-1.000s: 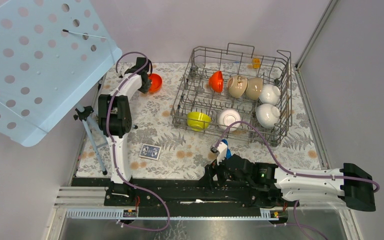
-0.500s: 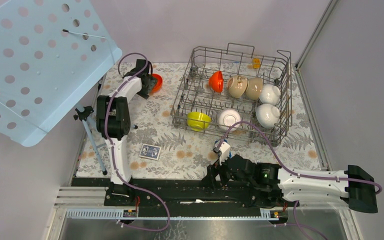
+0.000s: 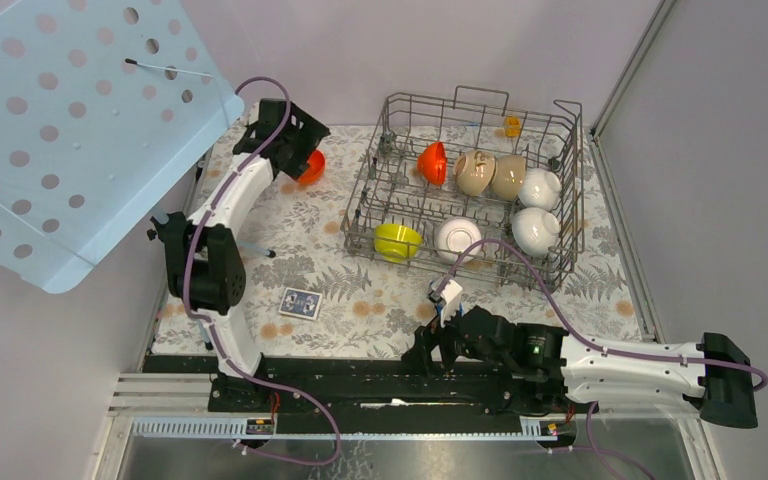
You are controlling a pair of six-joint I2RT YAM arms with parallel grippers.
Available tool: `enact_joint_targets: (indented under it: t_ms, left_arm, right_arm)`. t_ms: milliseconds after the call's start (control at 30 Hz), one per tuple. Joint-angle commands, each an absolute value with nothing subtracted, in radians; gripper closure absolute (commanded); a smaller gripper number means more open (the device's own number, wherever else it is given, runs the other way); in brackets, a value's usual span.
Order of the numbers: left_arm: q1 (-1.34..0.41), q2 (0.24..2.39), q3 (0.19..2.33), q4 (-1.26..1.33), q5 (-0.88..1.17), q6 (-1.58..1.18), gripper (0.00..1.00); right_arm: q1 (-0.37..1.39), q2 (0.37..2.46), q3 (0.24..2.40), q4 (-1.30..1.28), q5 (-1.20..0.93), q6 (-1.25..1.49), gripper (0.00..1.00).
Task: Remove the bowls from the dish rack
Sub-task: Pick up the bowl from the dish rack.
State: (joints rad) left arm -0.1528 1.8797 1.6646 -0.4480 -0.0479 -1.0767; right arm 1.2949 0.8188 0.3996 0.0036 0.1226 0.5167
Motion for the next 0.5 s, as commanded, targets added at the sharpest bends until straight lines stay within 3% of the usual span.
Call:
enact_joint_targets:
  t_ms: [0, 467]
  left_arm:
    - [-0.184, 1.775, 1.567, -0.389, 0.082, -1.051, 0.01]
    - [-0.298, 1.414, 1.127, -0.200, 0.283, -0.968, 0.01]
  right_arm:
    - [1.301, 0.810, 0.464, 0.006, 0.137, 0.518, 0.09]
    - [1.301, 0.743, 0.642, -0.209, 0.290, 0.490, 0.09]
